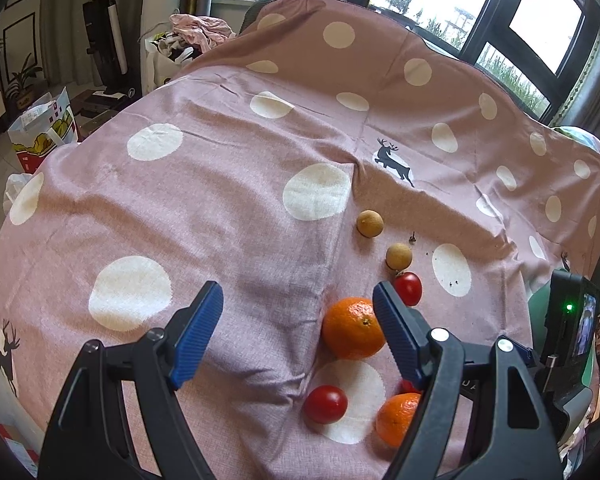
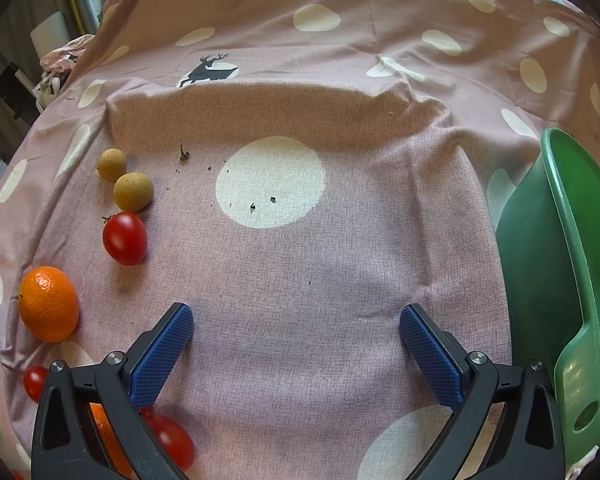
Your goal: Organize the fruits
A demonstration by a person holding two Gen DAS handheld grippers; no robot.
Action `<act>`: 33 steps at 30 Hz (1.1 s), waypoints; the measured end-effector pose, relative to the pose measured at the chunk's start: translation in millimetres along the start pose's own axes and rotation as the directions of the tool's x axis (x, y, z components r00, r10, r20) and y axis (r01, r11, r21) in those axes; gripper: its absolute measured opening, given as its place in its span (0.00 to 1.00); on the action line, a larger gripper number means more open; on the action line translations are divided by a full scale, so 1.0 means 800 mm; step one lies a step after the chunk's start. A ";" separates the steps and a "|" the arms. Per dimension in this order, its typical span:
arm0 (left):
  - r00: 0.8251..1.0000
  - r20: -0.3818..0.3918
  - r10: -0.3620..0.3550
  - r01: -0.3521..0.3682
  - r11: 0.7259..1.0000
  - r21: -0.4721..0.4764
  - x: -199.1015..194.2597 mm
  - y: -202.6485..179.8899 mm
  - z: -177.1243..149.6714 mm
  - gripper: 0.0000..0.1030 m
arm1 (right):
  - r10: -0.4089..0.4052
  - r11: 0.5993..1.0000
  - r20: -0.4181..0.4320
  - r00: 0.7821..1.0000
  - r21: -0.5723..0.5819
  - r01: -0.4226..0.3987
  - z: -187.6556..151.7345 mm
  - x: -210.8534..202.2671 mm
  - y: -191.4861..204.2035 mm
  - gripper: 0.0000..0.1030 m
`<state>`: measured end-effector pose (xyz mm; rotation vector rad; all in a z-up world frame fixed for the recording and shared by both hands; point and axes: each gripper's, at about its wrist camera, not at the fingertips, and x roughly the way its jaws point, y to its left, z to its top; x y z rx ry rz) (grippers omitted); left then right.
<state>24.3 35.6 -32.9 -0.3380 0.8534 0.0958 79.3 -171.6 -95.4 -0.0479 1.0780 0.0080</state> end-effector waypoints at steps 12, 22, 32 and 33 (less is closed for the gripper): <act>1.000 -0.006 -0.007 0.007 1.000 0.019 0.001 -0.007 -0.002 0.75 | 0.000 1.000 -0.001 1.000 0.000 0.000 0.001 0.000 0.000 0.99; 1.000 -0.011 -0.018 0.018 1.000 0.004 0.001 -0.004 -0.002 0.75 | 0.000 1.000 -0.002 1.000 0.000 0.000 0.001 0.000 0.000 0.99; 0.999 -0.021 -0.027 0.028 1.000 0.014 0.003 -0.006 -0.003 0.75 | -0.001 1.000 -0.002 1.000 0.000 0.001 0.001 0.000 0.000 0.99; 0.999 -0.022 -0.031 0.031 0.999 0.010 0.004 -0.005 -0.002 0.75 | 0.000 1.000 -0.002 1.000 0.000 0.000 0.001 0.000 0.000 0.99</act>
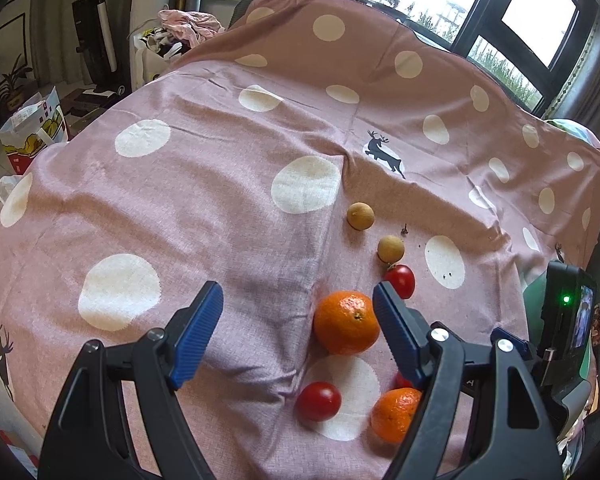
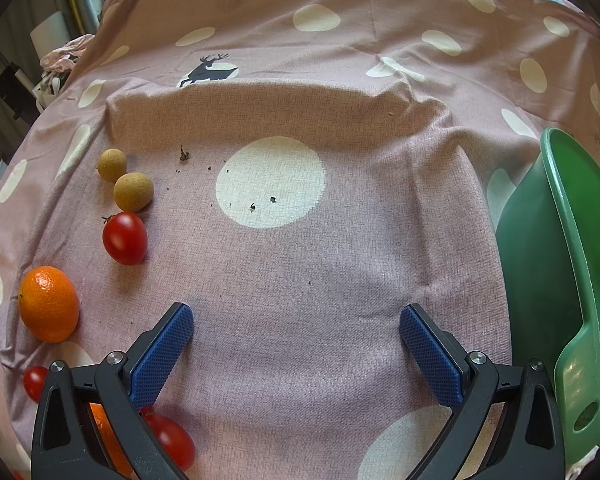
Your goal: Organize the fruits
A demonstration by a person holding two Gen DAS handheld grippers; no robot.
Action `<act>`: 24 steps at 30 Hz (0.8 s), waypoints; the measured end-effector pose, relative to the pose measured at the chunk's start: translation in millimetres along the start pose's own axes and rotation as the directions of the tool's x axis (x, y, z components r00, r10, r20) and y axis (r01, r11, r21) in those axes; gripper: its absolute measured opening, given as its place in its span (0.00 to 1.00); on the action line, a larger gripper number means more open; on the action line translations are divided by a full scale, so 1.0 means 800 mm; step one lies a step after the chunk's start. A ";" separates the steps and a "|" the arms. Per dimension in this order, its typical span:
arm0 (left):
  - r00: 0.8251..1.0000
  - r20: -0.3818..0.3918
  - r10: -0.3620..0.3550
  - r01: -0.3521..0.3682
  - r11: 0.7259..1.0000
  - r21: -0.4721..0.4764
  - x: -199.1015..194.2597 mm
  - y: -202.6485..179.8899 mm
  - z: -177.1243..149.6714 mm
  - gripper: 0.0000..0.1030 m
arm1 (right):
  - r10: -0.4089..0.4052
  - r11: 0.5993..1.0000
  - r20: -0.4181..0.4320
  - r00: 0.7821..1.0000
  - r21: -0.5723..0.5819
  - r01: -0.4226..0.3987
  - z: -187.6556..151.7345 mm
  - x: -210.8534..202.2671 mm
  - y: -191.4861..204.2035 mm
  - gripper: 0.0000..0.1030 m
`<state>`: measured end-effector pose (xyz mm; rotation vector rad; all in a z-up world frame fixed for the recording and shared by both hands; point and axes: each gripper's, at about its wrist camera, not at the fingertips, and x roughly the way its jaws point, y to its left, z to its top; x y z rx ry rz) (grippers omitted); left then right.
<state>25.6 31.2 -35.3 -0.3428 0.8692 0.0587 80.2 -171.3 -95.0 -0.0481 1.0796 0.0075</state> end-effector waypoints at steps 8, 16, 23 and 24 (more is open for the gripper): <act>1.000 -0.003 -0.019 0.019 0.999 -0.029 -0.002 0.008 0.002 0.75 | 0.000 1.000 0.000 1.000 0.000 0.000 0.000 0.000 0.000 0.99; 0.999 -0.004 -0.038 0.038 0.998 -0.046 -0.003 0.010 0.003 0.75 | 0.000 1.000 0.000 1.000 0.000 0.000 0.000 0.000 0.000 0.99; 0.999 -0.014 -0.041 0.041 0.998 -0.047 -0.002 0.012 0.004 0.75 | 0.000 1.000 0.000 1.000 0.000 0.000 0.000 0.000 0.000 0.99; 0.999 -0.013 -0.046 0.046 0.998 -0.048 -0.003 0.012 0.004 0.75 | 0.000 1.000 0.000 1.000 0.000 0.000 0.000 0.000 0.000 0.99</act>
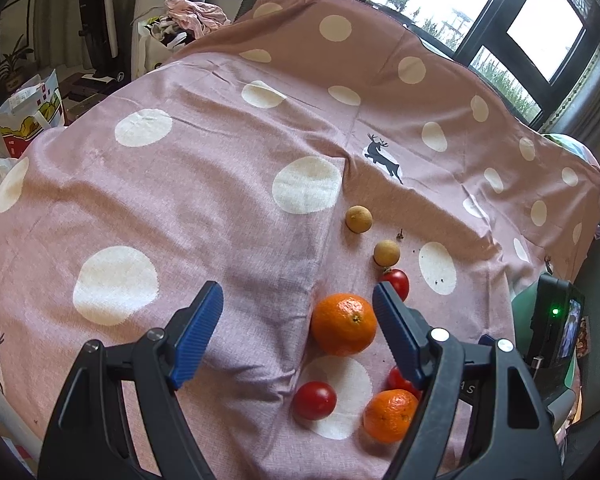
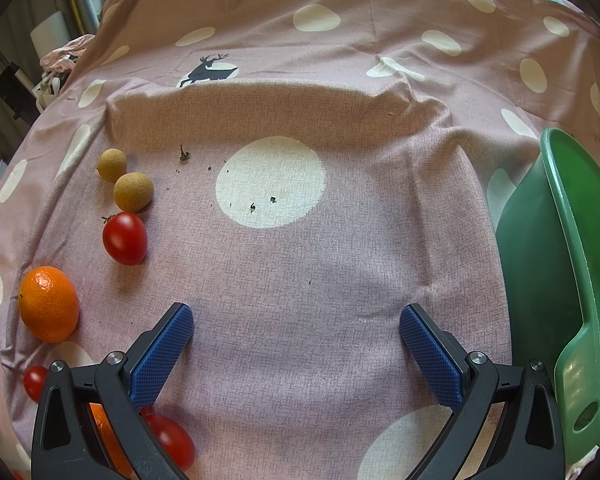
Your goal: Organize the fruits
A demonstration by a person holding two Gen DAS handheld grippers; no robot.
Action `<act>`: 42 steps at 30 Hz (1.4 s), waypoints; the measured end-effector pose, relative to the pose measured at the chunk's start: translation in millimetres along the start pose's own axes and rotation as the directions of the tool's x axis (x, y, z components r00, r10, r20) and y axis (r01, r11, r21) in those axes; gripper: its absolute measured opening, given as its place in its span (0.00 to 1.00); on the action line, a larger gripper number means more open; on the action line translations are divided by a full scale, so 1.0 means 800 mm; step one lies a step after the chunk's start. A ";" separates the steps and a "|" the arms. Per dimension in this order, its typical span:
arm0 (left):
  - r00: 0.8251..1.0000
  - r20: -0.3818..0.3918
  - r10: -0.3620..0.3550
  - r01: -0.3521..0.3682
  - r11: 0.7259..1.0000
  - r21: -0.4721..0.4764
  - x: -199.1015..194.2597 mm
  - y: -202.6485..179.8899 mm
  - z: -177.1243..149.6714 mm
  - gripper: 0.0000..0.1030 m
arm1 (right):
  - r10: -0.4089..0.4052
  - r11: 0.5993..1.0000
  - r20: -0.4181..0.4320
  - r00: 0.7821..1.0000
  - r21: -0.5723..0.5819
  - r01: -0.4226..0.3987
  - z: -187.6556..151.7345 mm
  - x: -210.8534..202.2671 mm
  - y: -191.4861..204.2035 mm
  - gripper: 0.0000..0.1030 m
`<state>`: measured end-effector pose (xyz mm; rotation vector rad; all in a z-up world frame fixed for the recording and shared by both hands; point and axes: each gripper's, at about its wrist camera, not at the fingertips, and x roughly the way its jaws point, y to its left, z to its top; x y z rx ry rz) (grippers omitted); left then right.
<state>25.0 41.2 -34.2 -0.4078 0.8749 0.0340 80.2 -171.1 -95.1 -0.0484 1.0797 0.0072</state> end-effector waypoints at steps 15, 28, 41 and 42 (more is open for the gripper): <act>1.000 0.006 -0.021 0.021 1.000 -0.004 -0.009 0.001 0.005 0.75 | -0.003 1.000 -0.005 1.000 -0.005 0.003 0.002 0.001 0.002 0.99; 0.996 -0.030 -0.082 0.082 0.997 0.001 -0.009 -0.001 0.005 0.74 | 0.349 0.936 0.100 0.932 0.004 -0.351 0.037 -0.095 0.016 0.80; 0.983 -0.147 -0.111 0.121 0.991 0.061 0.020 -0.033 -0.015 0.47 | 0.681 0.731 -0.099 0.725 0.141 -0.667 0.041 -0.026 0.047 0.45; 0.981 -0.153 -0.117 0.127 0.990 0.059 0.021 -0.033 -0.015 0.47 | 0.697 0.716 -0.112 0.708 0.157 -0.680 0.040 -0.021 0.048 0.45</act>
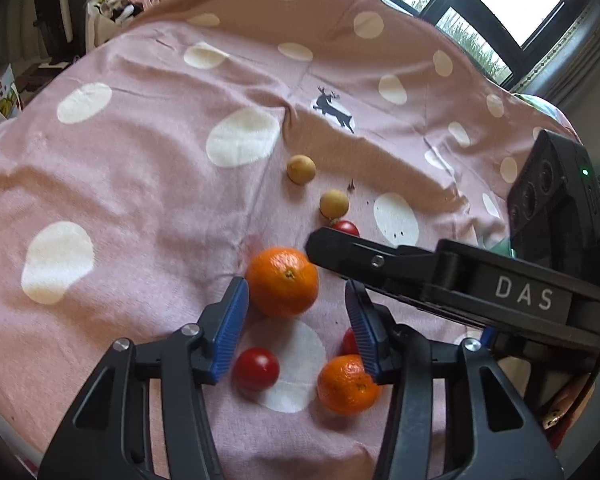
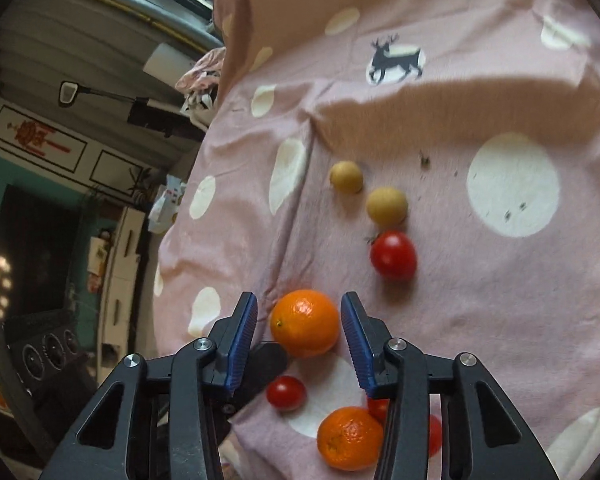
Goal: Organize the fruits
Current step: 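Move the right tool toward the orange near the tomatoes, then close the right tool fingers around the orange and lift it, then carry the orange with the right tool over the green basin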
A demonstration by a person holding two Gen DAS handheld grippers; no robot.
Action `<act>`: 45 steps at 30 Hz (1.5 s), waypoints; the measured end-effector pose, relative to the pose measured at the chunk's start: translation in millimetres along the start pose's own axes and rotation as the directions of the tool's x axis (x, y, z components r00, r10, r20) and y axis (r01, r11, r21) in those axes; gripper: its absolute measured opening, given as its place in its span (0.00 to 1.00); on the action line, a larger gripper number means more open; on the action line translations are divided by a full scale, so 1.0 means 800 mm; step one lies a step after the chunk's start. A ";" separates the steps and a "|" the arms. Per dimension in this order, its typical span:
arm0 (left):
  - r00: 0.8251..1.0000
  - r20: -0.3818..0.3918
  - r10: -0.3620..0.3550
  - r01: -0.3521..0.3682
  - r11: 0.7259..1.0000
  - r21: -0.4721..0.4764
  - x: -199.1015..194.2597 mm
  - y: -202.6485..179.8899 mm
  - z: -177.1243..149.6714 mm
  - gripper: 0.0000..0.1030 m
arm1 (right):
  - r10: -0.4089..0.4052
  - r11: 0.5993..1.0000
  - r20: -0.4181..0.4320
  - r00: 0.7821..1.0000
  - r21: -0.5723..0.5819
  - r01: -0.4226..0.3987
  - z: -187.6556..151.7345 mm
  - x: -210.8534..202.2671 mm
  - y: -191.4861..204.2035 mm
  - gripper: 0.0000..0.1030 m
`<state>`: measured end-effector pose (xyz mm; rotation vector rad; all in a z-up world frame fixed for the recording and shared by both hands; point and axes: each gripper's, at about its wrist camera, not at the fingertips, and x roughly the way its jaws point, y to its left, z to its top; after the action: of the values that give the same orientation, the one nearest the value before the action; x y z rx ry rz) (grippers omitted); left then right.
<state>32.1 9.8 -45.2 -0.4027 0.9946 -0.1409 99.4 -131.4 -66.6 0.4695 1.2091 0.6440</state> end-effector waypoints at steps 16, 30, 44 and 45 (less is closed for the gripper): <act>0.995 -0.048 0.091 -0.090 0.996 0.028 0.028 -0.008 -0.009 0.45 | -0.016 1.000 -0.092 0.996 0.021 0.018 -0.005 0.034 -0.007 0.46; 0.994 0.050 0.096 -0.101 0.989 0.107 0.005 -0.026 -0.012 0.39 | 0.004 1.000 -0.010 1.000 0.008 -0.004 -0.018 0.010 0.001 0.47; 0.962 0.250 -0.108 0.021 0.945 0.326 -0.056 -0.113 -0.035 0.39 | -0.054 0.996 0.267 0.962 -0.058 0.072 -0.050 -0.107 0.028 0.47; 0.958 0.259 -0.120 0.026 0.940 0.341 -0.061 -0.117 -0.038 0.39 | -0.056 0.995 0.288 0.956 -0.061 0.076 -0.052 -0.117 0.028 0.47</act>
<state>-13.8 -69.6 15.6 -0.1405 0.6616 -0.3092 34.8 -178.6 1.2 0.4433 0.9208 0.5392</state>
